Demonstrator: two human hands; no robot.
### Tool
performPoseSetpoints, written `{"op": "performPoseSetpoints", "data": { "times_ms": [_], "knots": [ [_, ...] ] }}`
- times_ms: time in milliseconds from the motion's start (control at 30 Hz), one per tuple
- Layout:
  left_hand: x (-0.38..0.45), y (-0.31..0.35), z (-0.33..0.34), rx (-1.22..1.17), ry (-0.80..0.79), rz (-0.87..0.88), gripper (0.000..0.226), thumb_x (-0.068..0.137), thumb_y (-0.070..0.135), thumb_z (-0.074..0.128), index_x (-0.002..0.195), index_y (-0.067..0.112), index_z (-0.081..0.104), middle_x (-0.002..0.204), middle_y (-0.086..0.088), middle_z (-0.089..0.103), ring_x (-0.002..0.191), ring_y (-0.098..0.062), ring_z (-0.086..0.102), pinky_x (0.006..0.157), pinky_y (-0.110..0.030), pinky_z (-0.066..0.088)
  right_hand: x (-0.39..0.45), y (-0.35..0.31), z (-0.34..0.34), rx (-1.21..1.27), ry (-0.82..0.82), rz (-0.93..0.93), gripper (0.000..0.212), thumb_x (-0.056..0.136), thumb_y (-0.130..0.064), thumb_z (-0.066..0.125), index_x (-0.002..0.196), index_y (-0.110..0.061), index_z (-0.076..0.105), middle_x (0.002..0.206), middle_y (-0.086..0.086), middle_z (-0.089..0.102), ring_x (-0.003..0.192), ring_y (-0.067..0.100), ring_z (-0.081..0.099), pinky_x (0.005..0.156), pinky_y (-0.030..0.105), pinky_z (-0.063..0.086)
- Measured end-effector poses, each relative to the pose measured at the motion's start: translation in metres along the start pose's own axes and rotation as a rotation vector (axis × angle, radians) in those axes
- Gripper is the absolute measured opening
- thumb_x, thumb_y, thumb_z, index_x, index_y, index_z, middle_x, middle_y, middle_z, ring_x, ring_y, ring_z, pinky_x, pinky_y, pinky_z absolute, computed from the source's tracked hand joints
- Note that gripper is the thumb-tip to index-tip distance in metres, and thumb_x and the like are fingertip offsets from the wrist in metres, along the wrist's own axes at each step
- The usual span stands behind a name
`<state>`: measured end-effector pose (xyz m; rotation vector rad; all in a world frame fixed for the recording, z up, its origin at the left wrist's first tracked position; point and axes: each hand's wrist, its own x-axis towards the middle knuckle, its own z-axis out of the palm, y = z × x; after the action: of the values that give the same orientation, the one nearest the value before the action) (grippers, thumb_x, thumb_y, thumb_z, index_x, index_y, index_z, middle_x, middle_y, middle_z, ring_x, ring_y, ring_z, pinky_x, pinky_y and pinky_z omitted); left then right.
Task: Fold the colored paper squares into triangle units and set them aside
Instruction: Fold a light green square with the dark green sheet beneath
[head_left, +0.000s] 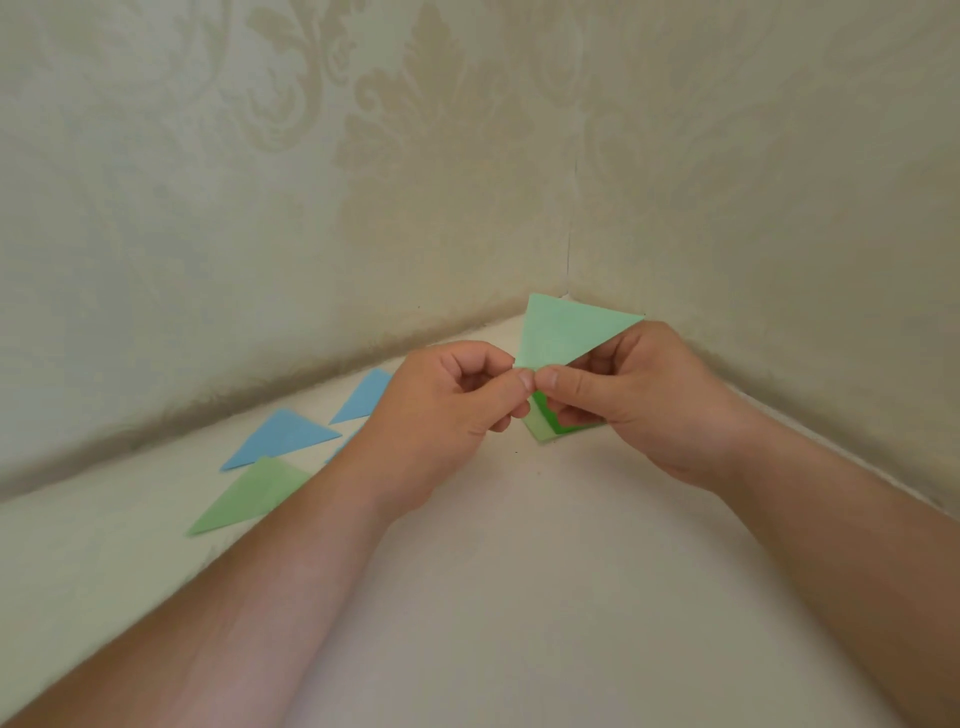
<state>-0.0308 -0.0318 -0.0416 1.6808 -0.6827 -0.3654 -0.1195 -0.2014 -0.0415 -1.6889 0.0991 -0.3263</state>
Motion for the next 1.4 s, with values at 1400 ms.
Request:
{"op": "performPoseSetpoints", "data": {
  "times_ms": [1400],
  "knots": [
    [-0.001,0.007,-0.003,-0.021,0.051,0.038,0.033,0.092,0.002,0.068,0.063,0.013,0.057,0.05,0.007,0.055,0.057,-0.008,0.059,0.059,-0.019,0.045,0.002,-0.013,-0.011,0.185,0.099,0.004,0.028,0.09,0.0,0.068,0.066,-0.01,0.061,0.06,0.004,0.059,0.057,0.013,0.051,0.056,0.023,0.045]
  ]
}}
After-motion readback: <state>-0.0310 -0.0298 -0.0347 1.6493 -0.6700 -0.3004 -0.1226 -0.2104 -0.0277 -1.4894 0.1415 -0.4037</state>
